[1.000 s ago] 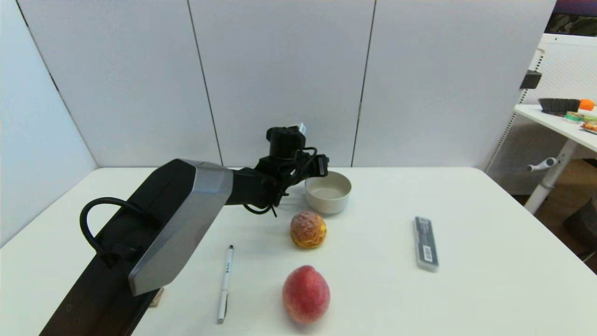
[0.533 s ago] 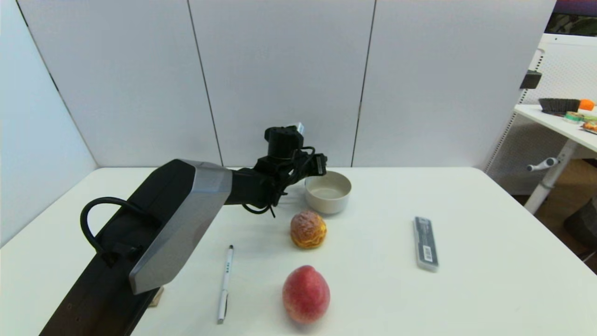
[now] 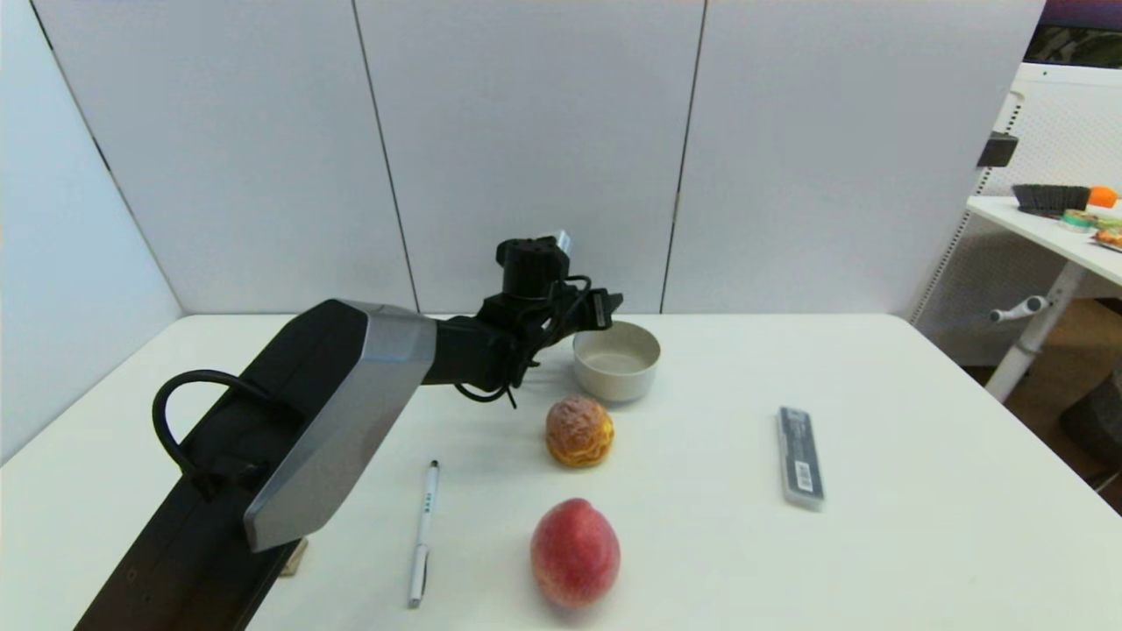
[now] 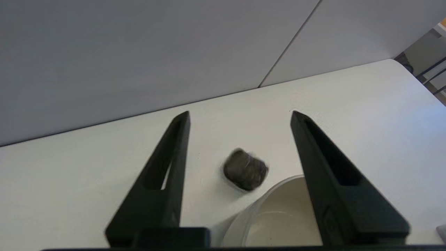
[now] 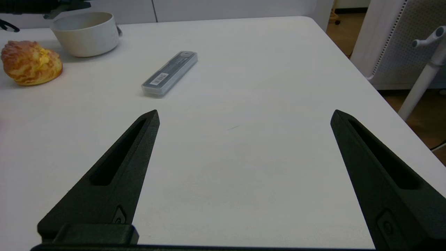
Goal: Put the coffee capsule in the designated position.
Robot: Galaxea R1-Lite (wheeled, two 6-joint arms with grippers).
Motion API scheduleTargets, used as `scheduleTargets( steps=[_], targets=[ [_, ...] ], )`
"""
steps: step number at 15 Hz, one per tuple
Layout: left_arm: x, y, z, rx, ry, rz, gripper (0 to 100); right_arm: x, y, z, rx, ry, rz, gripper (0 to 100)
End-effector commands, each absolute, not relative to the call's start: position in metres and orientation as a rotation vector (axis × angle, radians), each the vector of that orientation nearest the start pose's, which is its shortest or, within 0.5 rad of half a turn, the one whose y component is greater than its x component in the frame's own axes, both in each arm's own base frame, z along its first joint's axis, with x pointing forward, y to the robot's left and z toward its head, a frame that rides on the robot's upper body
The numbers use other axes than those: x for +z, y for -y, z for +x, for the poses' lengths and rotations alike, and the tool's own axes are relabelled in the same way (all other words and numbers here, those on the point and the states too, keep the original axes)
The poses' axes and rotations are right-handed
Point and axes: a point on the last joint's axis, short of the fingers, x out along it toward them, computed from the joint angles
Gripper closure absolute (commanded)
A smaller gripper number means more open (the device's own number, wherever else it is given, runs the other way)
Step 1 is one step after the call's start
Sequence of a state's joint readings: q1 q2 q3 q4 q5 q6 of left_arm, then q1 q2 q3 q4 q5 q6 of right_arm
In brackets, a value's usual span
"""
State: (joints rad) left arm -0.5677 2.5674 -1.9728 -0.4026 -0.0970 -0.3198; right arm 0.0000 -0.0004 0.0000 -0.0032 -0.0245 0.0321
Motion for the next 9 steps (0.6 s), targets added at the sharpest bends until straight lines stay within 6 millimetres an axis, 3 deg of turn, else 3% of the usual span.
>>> scheduleTargets(
  steps=[1,3,5,6,9],
  targets=[
    [0.114,0.291,0.453,-0.63,-0.276,-0.267,0,0.076,0.001,-0.023,-0.024,0.003,0.032,0],
    [0.145,0.286,0.446,-0.644,-0.23,-0.253,0,0.076,0.001,-0.023,-0.023,0.003,0.032,0],
    [0.187,0.263,0.436,-0.625,-0.221,-0.105,0,0.076,0.001,-0.023,-0.023,0.003,0.032,0],
    [0.214,0.24,0.425,-0.608,-0.258,0.023,0,0.076,0.001,-0.023,-0.023,0.003,0.032,0],
    [0.262,0.168,0.388,-0.546,-0.459,0.258,0,0.076,0.001,-0.023,-0.023,0.005,0.032,0]
  ],
)
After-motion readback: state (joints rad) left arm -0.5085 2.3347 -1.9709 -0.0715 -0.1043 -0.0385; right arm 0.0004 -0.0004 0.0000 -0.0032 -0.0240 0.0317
